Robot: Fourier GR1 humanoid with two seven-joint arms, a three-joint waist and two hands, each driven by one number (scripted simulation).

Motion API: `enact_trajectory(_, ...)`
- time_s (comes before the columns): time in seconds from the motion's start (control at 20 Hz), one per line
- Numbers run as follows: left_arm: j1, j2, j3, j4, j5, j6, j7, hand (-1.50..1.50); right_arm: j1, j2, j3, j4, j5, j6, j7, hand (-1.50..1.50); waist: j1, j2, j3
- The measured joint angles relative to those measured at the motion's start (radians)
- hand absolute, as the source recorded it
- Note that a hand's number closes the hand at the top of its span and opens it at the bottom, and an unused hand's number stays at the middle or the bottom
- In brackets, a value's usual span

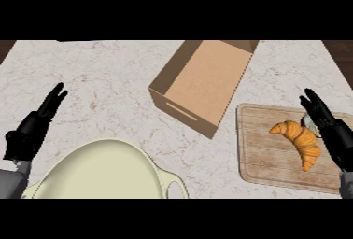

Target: Pick the cupcake from the cutting board and place it in the cardboard box

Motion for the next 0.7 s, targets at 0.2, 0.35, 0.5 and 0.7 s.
enact_trajectory(0.2, -0.001, 0.017, 0.028, 0.030, -0.030, 0.044, 0.035, 0.00, -0.038, -0.057, -0.040, 0.070, -0.123, 0.193, -0.039, -1.50, 0.026, -0.004, -0.008)
enact_trajectory(0.35, 0.006, 0.031, 0.050, 0.057, -0.050, 0.091, 0.064, 0.00, -0.085, -0.138, -0.046, 0.073, -0.150, 0.331, -0.088, -1.50, 0.052, -0.010, -0.013)
enact_trajectory(0.5, 0.015, 0.026, 0.057, 0.077, -0.056, 0.118, 0.090, 0.00, -0.101, -0.268, -0.024, 0.043, -0.002, 0.381, -0.214, -1.50, 0.059, -0.008, -0.012)
enact_trajectory(0.7, 0.003, 0.014, 0.060, 0.087, -0.069, 0.151, 0.126, 0.00, -0.070, -0.295, -0.034, 0.193, -0.016, 0.476, -0.404, -1.50, 0.061, 0.005, -0.007)
